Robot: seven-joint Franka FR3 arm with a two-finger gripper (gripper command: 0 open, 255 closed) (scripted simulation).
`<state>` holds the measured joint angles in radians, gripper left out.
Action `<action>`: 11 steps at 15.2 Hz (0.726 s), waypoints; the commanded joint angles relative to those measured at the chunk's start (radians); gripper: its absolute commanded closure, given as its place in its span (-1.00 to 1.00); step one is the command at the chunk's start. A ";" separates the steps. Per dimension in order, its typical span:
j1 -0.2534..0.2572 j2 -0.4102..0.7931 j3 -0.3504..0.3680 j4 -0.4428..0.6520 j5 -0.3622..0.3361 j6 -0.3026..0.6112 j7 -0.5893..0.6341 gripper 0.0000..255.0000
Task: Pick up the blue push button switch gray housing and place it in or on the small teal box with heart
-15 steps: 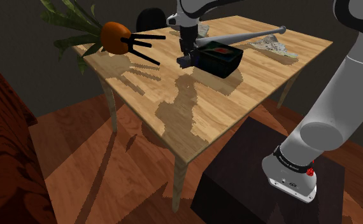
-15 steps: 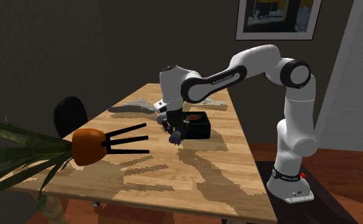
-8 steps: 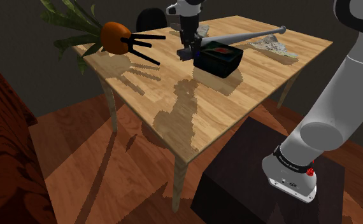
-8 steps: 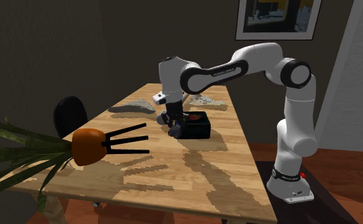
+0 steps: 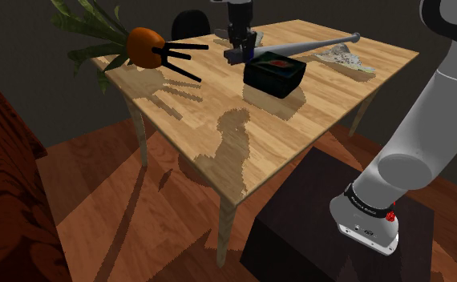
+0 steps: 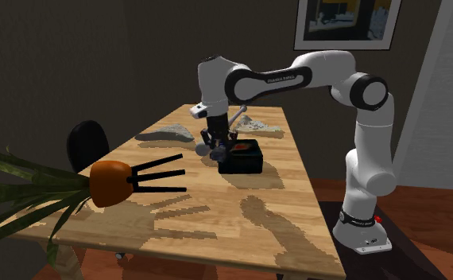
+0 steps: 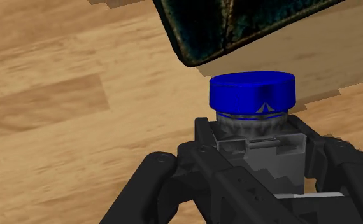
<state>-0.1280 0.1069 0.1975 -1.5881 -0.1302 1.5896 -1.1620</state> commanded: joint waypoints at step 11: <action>-0.007 0.009 -0.006 0.153 -0.003 -0.141 -0.033 1.00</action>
<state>-0.1288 0.1230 0.1957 -1.4354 -0.1344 1.4542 -1.1828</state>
